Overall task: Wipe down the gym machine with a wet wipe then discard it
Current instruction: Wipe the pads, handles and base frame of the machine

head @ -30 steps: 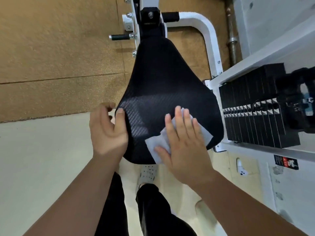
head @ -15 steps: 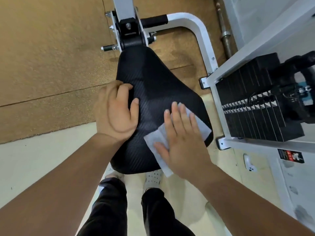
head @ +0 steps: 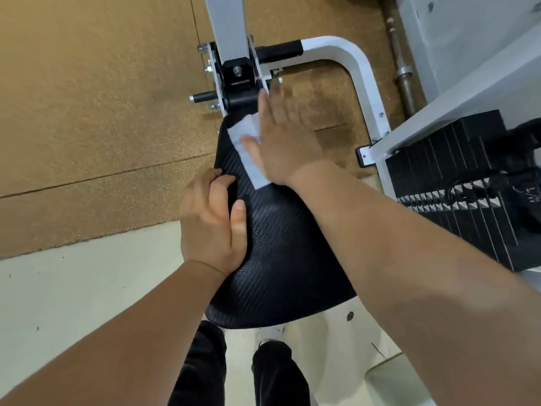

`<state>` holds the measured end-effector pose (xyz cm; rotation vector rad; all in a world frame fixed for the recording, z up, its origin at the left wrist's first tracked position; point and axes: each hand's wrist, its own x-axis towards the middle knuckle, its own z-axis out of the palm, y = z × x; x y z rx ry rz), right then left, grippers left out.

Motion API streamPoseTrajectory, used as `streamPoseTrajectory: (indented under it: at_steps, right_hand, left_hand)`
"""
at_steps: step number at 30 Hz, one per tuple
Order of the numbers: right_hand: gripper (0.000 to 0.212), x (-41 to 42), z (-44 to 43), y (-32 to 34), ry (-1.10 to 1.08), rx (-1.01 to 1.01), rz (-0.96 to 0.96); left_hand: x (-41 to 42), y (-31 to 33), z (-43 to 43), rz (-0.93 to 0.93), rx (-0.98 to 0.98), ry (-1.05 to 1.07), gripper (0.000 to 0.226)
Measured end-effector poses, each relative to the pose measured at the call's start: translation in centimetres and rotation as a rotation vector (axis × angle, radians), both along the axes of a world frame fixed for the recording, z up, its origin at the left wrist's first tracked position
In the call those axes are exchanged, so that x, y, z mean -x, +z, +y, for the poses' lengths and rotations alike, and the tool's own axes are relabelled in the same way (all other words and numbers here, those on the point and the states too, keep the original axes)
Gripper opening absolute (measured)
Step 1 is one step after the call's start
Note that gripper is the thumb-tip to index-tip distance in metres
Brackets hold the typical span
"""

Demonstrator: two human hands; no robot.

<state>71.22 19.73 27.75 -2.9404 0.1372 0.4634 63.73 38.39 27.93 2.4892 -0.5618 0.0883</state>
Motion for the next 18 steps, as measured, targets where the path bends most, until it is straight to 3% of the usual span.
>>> streamPoseTrajectory:
  at_steps: [3, 6, 9, 13, 18]
  right_hand:
    - [0.083, 0.6, 2.1, 0.0, 0.123, 0.016, -0.026]
    - [0.08, 7.3, 2.0, 0.7, 0.367, -0.066, -0.087]
    - [0.083, 12.1, -1.0, 1.1, 0.55, 0.0, -0.047]
    - [0.087, 6.3, -3.1, 0.8, 0.379, 0.067, 0.018]
    - [0.085, -3.6, 0.7, -0.4, 0.167, 0.043, -0.018]
  left_hand:
    - [-0.2, 0.1, 0.0, 0.013, 0.008, 0.01, 0.046]
    - [-0.4, 0.0, -0.1, 0.021, 0.003, 0.01, 0.046]
    - [-0.1, -0.2, -0.2, 0.062, -0.034, 0.052, 0.047]
    - [0.1, -0.3, -0.3, 0.099, -0.079, 0.067, 0.05]
    - [0.0, -0.3, -0.2, 0.084, -0.129, 0.074, 0.042]
